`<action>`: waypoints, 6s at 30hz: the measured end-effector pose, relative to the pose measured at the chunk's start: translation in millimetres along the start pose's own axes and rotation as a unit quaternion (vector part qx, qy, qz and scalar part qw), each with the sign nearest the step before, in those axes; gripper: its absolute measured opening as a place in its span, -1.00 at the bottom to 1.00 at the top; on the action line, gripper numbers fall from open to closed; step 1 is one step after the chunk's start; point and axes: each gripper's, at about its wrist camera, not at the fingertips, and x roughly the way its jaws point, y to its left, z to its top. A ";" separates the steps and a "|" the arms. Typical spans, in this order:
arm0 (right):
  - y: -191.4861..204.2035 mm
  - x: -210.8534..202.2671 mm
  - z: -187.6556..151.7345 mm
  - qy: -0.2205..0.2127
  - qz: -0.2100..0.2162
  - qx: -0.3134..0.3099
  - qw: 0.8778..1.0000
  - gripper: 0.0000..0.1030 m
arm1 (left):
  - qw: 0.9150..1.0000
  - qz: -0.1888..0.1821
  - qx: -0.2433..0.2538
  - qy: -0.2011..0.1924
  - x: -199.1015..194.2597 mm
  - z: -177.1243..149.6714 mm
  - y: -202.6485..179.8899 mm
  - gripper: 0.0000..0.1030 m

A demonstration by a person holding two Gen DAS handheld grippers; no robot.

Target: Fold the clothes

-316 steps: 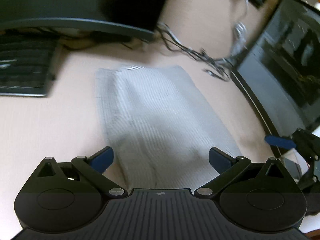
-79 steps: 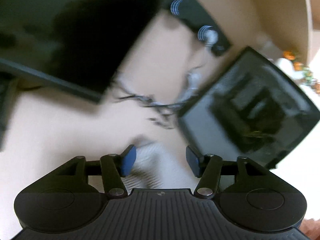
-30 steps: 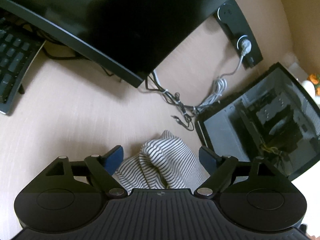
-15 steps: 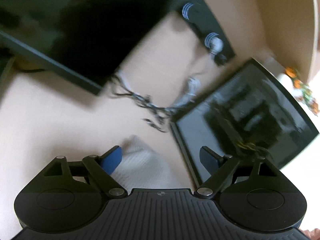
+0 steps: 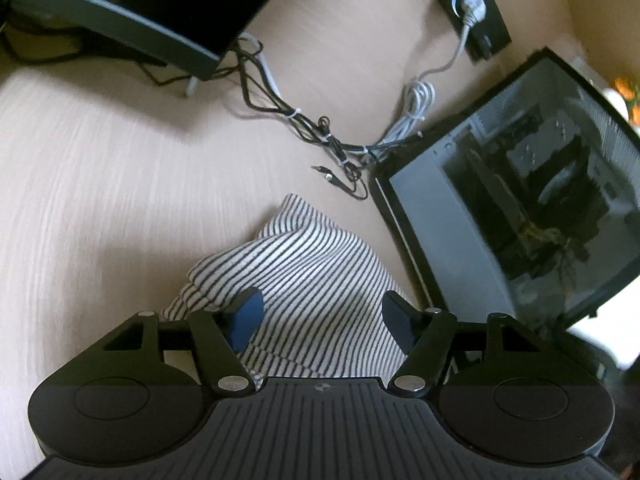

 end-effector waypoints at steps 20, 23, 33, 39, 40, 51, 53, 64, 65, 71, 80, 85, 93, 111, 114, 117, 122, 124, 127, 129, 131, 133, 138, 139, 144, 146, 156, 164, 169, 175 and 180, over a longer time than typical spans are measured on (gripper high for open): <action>-26.9 26.0 -29.8 0.024 -0.032 0.039 0.998 0.73 | 0.999 0.019 0.023 0.011 -2.3 3.3 -3.6 0.40; -37.5 22.3 -20.2 0.006 -0.030 0.057 0.998 0.30 | 0.999 0.023 0.026 0.011 -1.3 3.6 -4.8 0.40; -43.7 51.4 -41.7 0.031 -0.057 0.097 0.993 0.45 | 0.999 0.030 0.029 0.010 -0.8 2.9 -7.2 0.41; -49.1 30.5 -28.1 -0.005 -0.021 0.112 0.993 0.45 | 0.999 0.032 0.028 0.009 -0.4 3.6 -6.4 0.41; -50.2 29.1 -27.1 -0.010 -0.014 0.115 0.993 0.47 | 0.999 0.032 0.028 0.009 -0.2 3.6 -6.1 0.41; -22.9 46.2 -43.1 0.024 -0.051 0.065 0.996 0.64 | 0.999 0.047 0.016 -0.002 -9.1 4.6 -11.1 0.40; -20.7 47.8 -42.9 0.026 -0.058 0.061 0.996 0.67 | 0.998 0.054 0.021 -0.009 -19.4 3.1 -17.8 0.40; -14.8 52.6 -49.3 0.028 -0.083 0.080 0.993 0.80 | 0.998 0.038 0.035 0.031 -18.6 -18.6 -27.5 0.37; -14.1 52.9 -49.2 0.028 -0.086 0.080 0.993 0.80 | 0.998 0.037 0.033 0.031 -18.3 -18.7 -26.4 0.37; -1.7 36.2 -43.3 0.008 -0.106 0.044 0.993 0.79 | 0.997 0.046 0.051 0.034 -14.4 -21.1 -27.4 0.40; 28.2 31.4 -66.4 0.025 -0.084 0.018 0.996 0.54 | 0.997 0.032 0.054 0.040 -12.2 -20.7 -21.1 0.42; 37.2 31.3 -70.9 0.030 -0.110 0.019 0.993 0.55 | 0.998 0.018 0.048 0.041 -13.5 -20.0 -15.5 0.44; 30.3 27.1 -61.1 0.065 -0.100 0.046 0.992 0.55 | 0.998 0.009 0.039 0.041 -16.2 -20.5 -8.8 0.44; -43.1 155.5 17.9 0.070 -0.022 0.055 0.996 -0.01 | 0.994 0.111 0.004 0.001 -42.8 -36.9 -27.9 0.54; -51.6 127.9 16.6 0.028 -0.008 0.067 0.997 0.09 | 0.993 0.119 -0.004 -0.006 -46.6 -33.9 -39.1 0.54; -61.7 94.5 9.5 -0.010 -0.024 0.086 0.996 0.23 | 0.995 0.092 -0.021 -0.011 -41.5 -33.3 -53.3 0.71; -78.8 66.5 -25.0 -0.003 -0.028 0.104 0.994 0.40 | 0.992 0.125 -0.021 0.018 -5.5 -45.7 -67.6 0.68; -79.5 60.9 -40.0 0.001 -0.025 0.107 0.994 0.40 | 0.987 0.156 -0.020 0.031 7.7 -53.9 -69.5 0.42; -72.6 56.3 -57.8 0.002 -0.015 0.093 0.996 0.40 | 0.985 0.171 -0.035 0.016 -0.8 -62.7 -70.5 0.33; -65.3 54.0 -63.0 -0.011 -0.019 0.067 0.997 0.40 | 0.981 0.190 -0.003 -0.021 -16.1 -58.6 -87.9 0.20; -59.6 53.5 -63.6 -0.020 -0.024 0.045 0.999 0.40 | 0.979 0.185 0.035 -0.080 -33.7 -45.1 -109.8 0.20; -59.7 53.5 -66.3 -0.025 -0.020 0.045 0.998 0.40 | 0.976 0.167 0.071 -0.120 -39.5 -28.7 -125.7 0.23; -59.8 46.6 -69.1 -0.036 0.002 0.056 0.998 0.40 | 0.965 0.206 0.106 -0.125 5.0 -0.7 -110.1 0.21; -59.3 42.9 -67.6 -0.039 0.004 0.052 0.998 0.40 | 0.964 0.224 0.083 -0.112 12.3 -2.0 -95.1 0.15; -50.1 11.7 -59.8 -0.086 0.061 0.018 0.994 0.43 | 0.962 0.255 0.033 -0.090 26.4 -17.2 -53.5 0.02; -38.2 11.3 -60.8 -0.084 0.084 -0.016 0.993 0.46 | 0.962 0.258 0.032 -0.089 29.2 -16.1 -52.7 0.03; -5.2 31.8 -87.6 -0.055 0.064 -0.098 0.992 0.57 | 0.955 0.274 0.013 -0.110 12.9 -20.2 -52.6 0.28; -4.3 36.1 -86.6 -0.039 0.080 -0.129 0.988 0.75 | 0.951 0.289 -0.006 -0.112 0.7 -30.0 -81.5 0.62; -19.7 27.2 -70.8 -0.030 0.114 -0.113 0.987 0.79 | 0.951 0.286 -0.006 -0.119 -8.7 -40.6 -99.2 0.78; -78.8 26.4 -29.1 -0.044 0.132 0.060 0.988 0.92 | 0.955 0.246 -0.113 -0.125 -28.0 -67.1 -80.1 0.79; -95.9 68.3 -18.3 0.006 0.123 0.118 0.985 0.92 | 0.964 0.211 -0.132 -0.092 -12.4 -80.9 -84.1 0.85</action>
